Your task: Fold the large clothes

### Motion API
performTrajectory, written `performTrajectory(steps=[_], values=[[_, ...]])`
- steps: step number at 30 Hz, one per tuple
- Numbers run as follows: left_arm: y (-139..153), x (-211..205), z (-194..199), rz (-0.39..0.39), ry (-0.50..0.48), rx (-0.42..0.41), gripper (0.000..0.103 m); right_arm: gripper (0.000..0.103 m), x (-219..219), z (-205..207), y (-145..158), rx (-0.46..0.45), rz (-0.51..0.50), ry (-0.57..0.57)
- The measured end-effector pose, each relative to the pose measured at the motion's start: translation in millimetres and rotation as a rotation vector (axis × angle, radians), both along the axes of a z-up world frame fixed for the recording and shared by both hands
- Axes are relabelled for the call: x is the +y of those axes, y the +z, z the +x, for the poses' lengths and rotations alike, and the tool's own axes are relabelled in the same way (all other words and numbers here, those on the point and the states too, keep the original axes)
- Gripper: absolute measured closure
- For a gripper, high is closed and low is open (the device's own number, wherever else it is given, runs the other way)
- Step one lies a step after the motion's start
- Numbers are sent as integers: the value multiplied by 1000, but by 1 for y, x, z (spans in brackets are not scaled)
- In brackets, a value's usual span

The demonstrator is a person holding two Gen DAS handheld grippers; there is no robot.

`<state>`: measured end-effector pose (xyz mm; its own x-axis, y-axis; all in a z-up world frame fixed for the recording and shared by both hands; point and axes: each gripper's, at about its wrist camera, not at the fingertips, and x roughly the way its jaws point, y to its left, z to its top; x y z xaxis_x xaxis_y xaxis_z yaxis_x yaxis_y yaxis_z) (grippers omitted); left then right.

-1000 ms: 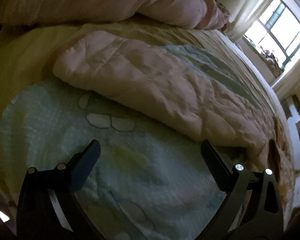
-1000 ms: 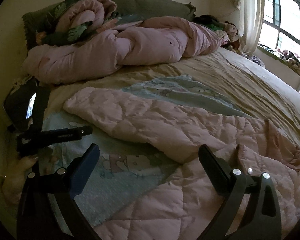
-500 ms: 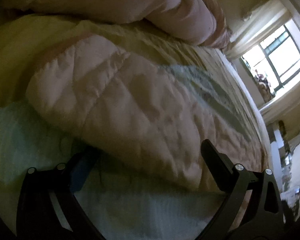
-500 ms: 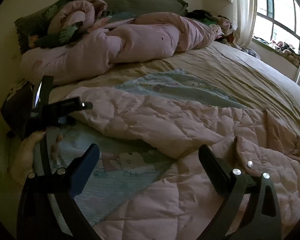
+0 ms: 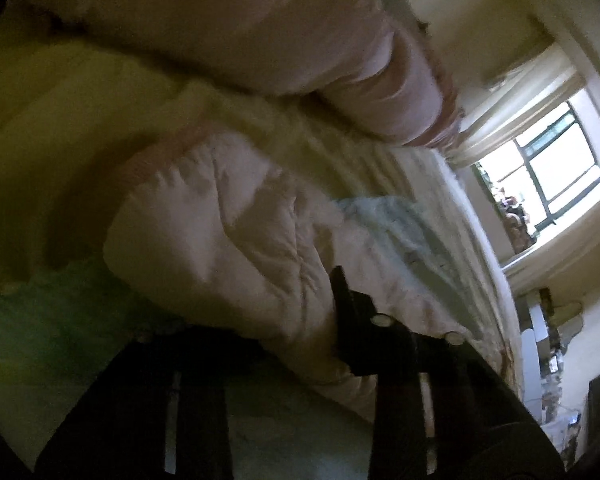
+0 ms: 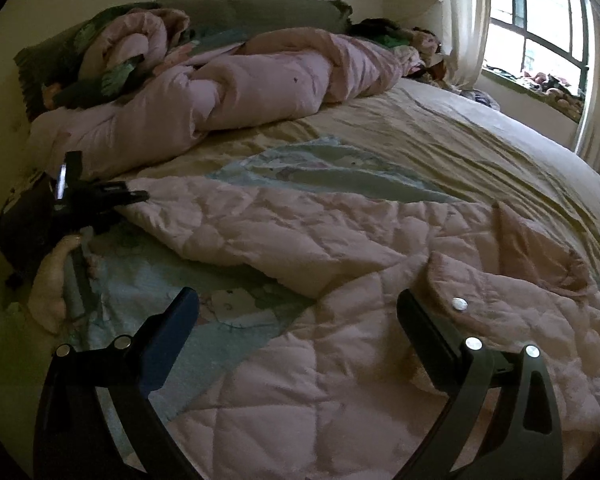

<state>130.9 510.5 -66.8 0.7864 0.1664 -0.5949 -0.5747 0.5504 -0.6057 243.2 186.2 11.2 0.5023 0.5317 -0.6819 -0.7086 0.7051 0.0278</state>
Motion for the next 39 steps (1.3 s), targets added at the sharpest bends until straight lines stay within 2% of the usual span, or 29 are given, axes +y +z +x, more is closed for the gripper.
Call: performTrajectory(steps=[4, 8, 14, 19, 28, 39], values=[[42, -20, -14, 101, -19, -64, 87, 4, -20, 0, 9, -1, 27, -29], [78, -47, -26, 163, -43, -109, 88, 4, -48, -1, 18, -12, 46, -64], [119, -85, -28, 234, -73, -118, 88, 4, -97, -3, 34, -18, 103, -124], [139, -105, -22, 265, -87, -111, 88, 4, -140, -11, 49, -41, 152, -169], [178, -155, -16, 340, -125, -123, 88, 4, -212, -19, 55, -39, 220, -255], [211, -223, 4, 434, -207, -136, 88, 4, -273, -24, 60, -50, 289, -314]])
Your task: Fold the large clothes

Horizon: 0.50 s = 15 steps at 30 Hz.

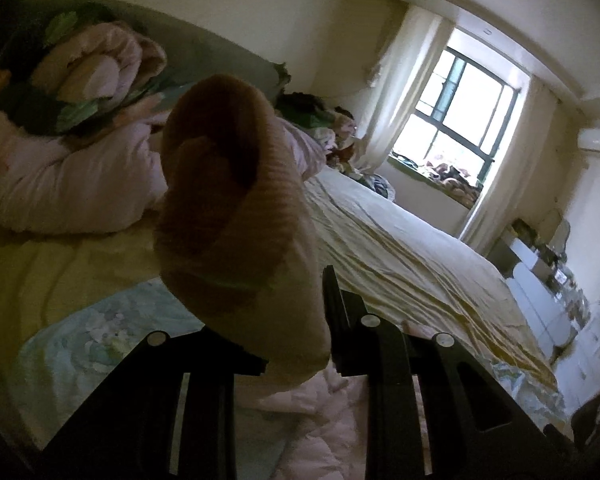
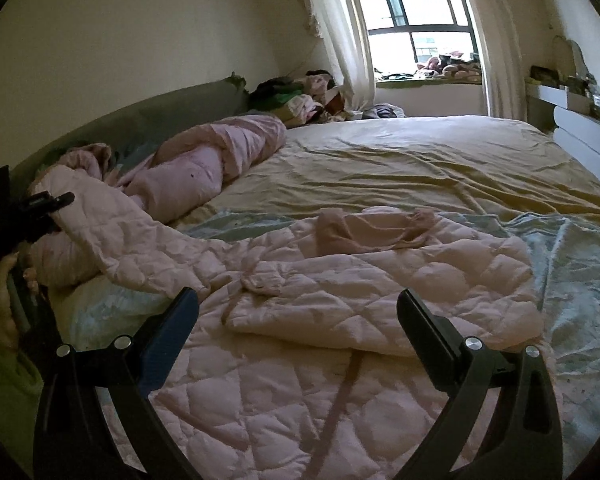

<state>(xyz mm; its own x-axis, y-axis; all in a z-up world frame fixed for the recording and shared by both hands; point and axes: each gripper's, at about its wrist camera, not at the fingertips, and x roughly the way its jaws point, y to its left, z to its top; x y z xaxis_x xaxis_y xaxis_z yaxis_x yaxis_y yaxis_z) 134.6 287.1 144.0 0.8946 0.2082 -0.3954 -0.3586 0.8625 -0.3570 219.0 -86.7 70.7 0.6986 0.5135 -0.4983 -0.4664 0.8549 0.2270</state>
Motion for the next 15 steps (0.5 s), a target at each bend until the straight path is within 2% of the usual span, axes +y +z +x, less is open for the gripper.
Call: performTrajectory(steps=[7, 15], values=[[13, -42, 18, 55, -65, 8, 89, 4, -34, -3, -5, 2, 30, -37], [14, -101, 44, 130, -161, 30, 90, 4, -73, -5, -11, 14, 58, -84]])
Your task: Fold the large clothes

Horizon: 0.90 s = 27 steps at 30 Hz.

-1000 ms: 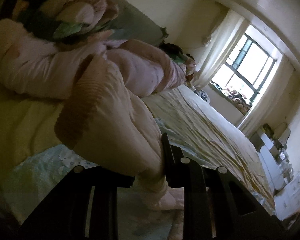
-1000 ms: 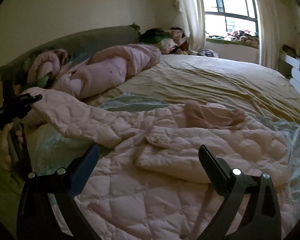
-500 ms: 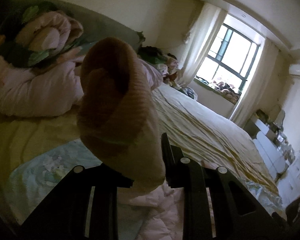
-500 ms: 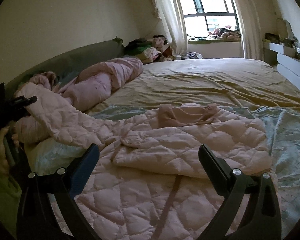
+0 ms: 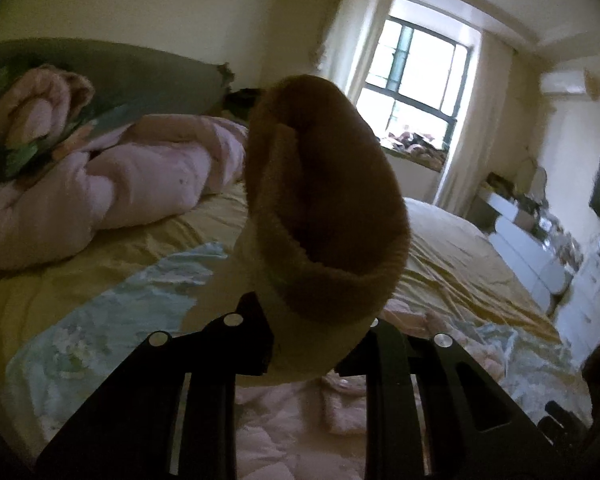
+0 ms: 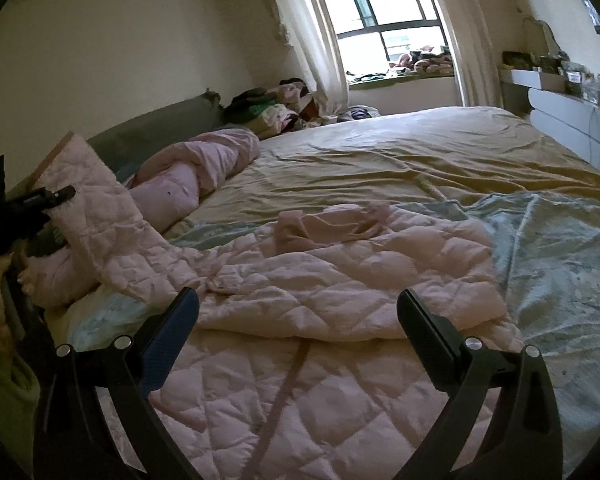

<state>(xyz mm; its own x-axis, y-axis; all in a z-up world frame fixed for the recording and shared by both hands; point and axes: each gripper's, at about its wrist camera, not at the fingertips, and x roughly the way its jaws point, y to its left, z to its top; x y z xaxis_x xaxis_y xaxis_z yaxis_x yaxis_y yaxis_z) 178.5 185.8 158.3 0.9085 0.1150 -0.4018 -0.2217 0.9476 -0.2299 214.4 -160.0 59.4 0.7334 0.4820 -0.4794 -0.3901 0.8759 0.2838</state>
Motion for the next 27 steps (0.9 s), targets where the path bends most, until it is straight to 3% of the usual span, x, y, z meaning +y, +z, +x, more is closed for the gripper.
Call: performTrajectory(steps=[11, 27], values=[[-24, -77, 35, 62, -166, 68, 91, 4, -49, -2, -12, 28, 35, -88], [-111, -186, 56, 183, -412, 243, 91, 4, -105, 3, -30, 76, 55, -209]])
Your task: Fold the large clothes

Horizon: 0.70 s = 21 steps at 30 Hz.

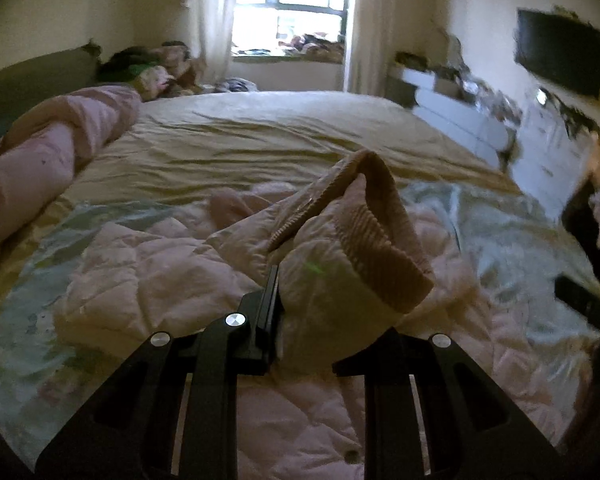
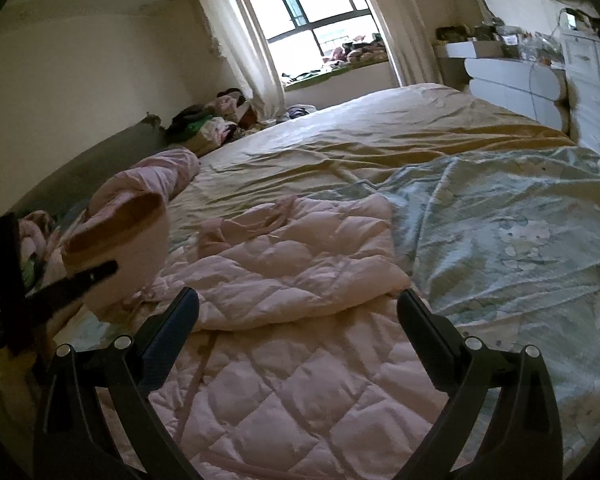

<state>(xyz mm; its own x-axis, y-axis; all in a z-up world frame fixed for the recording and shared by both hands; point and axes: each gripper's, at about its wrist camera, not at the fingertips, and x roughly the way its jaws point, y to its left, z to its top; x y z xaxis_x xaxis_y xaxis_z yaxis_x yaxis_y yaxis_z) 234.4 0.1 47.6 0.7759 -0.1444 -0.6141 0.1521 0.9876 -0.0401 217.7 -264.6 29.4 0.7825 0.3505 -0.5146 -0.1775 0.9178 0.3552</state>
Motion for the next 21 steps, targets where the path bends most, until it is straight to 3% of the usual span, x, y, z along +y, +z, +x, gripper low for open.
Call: performTrajectory(steps=[9, 13, 15, 16, 18, 20, 21], values=[[-42, -38, -6, 82, -100, 65, 90, 4, -14, 3, -6, 31, 8, -36], [-59, -49, -10, 107, -120, 89, 81, 4, -14, 6, -6, 44, 8, -38], [-66, -53, -12, 113, -138, 108, 69, 4, -14, 8, -6, 51, 10, -36], [-68, -55, -12, 112, -140, 116, 56, 4, -13, 9, -6, 54, 11, -35], [-73, -59, -14, 125, -141, 131, 49, 4, -11, 9, -6, 59, 11, -30], [-74, -62, -18, 119, -155, 140, 20, 4, -8, 9, -6, 65, 13, -24], [-74, -62, -21, 115, -162, 140, 18, 4, -6, 9, -6, 69, 14, -19]])
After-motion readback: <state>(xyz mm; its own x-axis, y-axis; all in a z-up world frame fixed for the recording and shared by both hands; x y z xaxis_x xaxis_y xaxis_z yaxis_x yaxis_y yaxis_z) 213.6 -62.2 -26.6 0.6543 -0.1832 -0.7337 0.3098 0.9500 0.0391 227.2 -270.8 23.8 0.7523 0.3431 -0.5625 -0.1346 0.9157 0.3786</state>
